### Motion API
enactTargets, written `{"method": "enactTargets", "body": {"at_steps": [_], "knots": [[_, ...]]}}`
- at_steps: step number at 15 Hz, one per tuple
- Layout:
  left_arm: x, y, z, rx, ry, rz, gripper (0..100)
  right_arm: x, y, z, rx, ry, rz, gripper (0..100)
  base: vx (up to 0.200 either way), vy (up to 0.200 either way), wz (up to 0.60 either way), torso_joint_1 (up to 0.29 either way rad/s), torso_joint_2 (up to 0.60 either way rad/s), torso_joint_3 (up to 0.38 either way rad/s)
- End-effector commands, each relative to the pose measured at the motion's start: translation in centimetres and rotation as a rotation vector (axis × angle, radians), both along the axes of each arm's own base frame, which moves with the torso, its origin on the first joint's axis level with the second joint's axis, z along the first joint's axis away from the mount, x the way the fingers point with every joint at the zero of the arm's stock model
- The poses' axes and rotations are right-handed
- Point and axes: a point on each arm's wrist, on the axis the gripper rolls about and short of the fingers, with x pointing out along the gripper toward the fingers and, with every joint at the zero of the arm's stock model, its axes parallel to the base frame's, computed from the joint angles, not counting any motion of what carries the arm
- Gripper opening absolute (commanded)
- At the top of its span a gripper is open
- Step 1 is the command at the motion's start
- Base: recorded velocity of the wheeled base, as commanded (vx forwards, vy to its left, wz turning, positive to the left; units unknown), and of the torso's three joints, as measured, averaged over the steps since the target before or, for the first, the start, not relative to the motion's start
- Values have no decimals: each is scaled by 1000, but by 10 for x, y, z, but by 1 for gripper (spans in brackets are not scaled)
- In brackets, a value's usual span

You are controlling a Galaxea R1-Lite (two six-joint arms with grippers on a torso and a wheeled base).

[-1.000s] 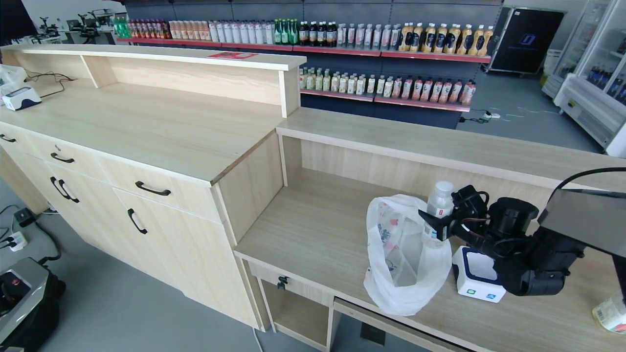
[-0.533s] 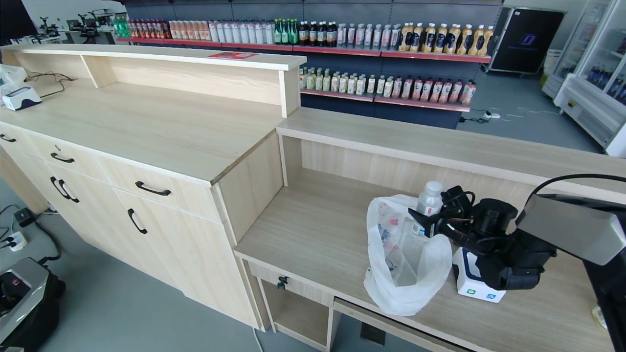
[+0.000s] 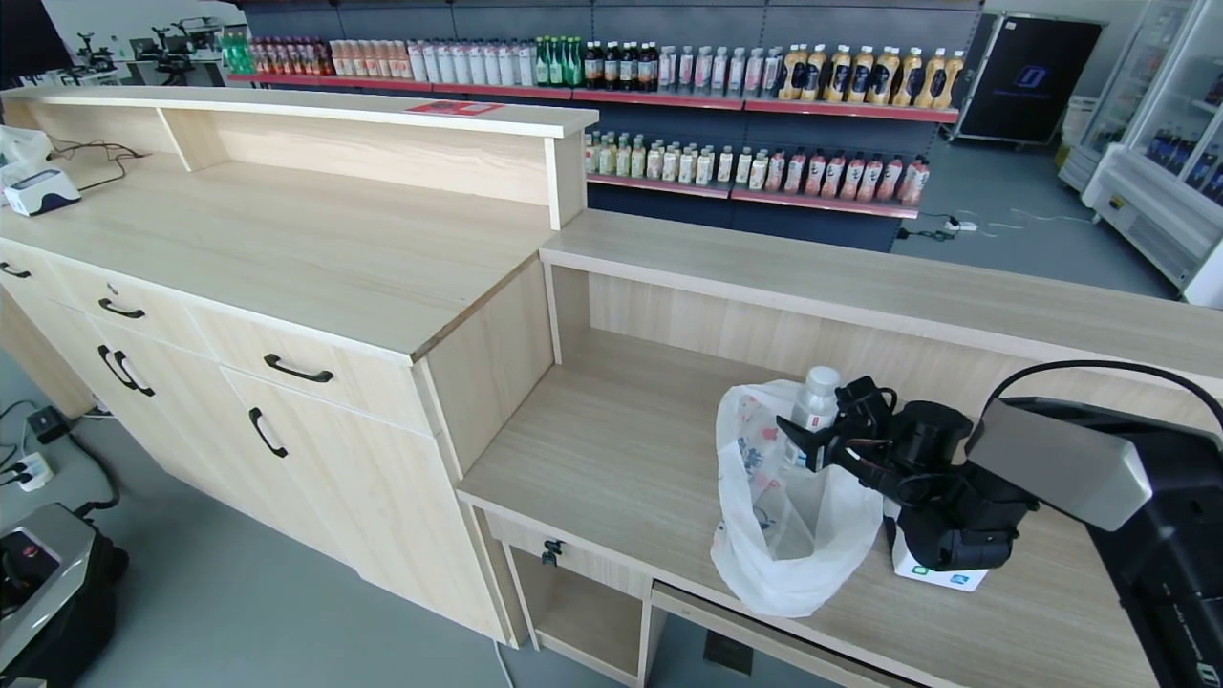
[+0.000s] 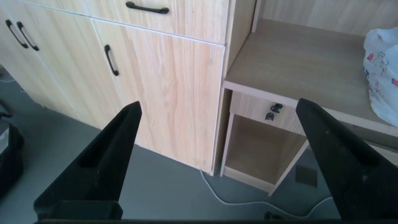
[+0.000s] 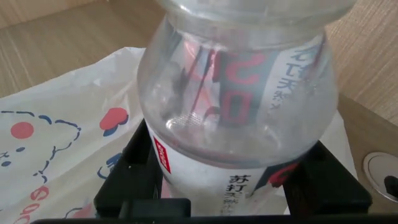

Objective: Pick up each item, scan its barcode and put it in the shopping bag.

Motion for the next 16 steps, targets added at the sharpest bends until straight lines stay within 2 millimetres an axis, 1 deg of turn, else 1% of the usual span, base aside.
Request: {"method": "enactTargets", "body": {"at_steps": [1,2,5,8,9,12,13,14,15,16], "knots": [[0,0,0,0,0,0,100,2,1,-11,-1,8,2,0,0,0,0,0,0,0],[0,0,0,0,0,0,100,5,1,-14,0,7,2,0,0,0,0,0,0,0],[0,0,0,0,0,0,100,13,1,-13,0,1,2,0,0,0,0,0,0,0],[0,0,0,0,0,0,100,12,1,-19,-2,22,4,0,0,0,0,0,0,0],[0,0,0,0,0,0,100,11,1,-25,-5,44,4,0,0,0,0,0,0,0],[0,0,0,0,0,0,100,12,1,-28,-9,46,4,0,0,0,0,0,0,0],[0,0,0,0,0,0,100,11,1,-29,-10,51,4,100,0,0,0,0,0,0],[0,0,0,0,0,0,100,11,1,-28,-10,49,3,100,0,0,0,0,0,0],[0,0,0,0,0,0,100,11,1,-19,-4,35,2,100,0,0,0,0,0,0],[0,0,0,0,0,0,100,12,2,2,1,-4,7,100,0,0,0,0,0,0]]}}
